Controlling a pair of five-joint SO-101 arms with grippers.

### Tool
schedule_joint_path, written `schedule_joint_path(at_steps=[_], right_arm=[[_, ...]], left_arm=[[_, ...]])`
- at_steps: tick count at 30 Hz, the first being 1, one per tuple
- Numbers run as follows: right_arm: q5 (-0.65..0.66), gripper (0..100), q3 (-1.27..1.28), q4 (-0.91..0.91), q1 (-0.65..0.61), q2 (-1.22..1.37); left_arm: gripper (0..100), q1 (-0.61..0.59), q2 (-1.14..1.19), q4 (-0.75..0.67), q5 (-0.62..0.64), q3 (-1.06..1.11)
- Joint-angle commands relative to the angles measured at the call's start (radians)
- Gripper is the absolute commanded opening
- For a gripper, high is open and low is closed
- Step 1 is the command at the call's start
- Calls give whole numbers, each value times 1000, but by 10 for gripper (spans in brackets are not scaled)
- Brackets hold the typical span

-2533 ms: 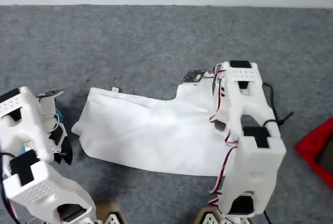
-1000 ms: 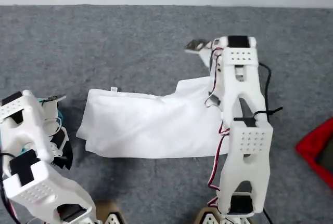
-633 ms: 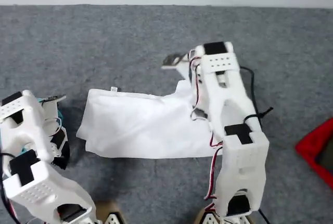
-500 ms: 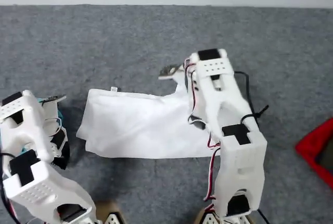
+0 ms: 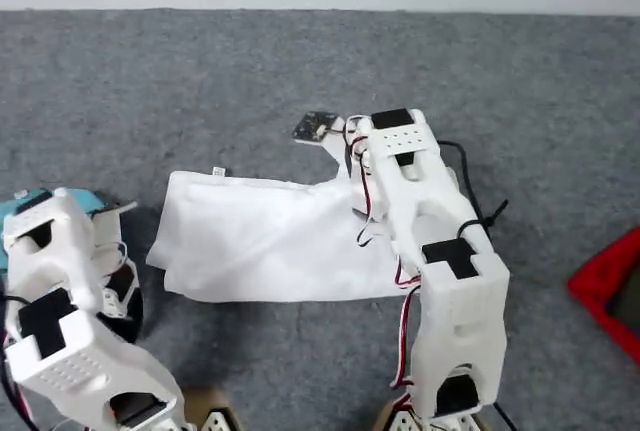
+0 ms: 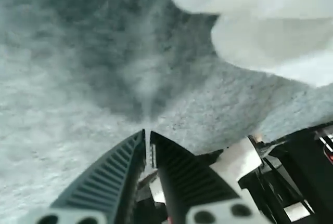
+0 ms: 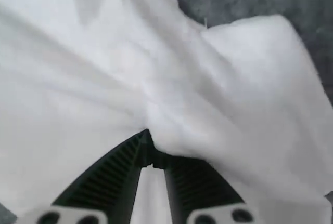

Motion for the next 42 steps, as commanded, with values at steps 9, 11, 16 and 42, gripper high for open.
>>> schedule_joint_path(at_steps=[9, 11, 16, 42], right_arm=[[-51, 12, -235, -71, -2, -67], [-57, 12, -311, 13, -8, -62], [-55, 12, -377, -1, -2, -16], [-117, 258, -109, 506, 291, -150]], left_arm=[[14, -3, -48, -60, -12, 68], [14, -3, -48, -60, -12, 70], [14, -3, -48, -60, -12, 70], [26, 368, -40, 69, 176, -392]])
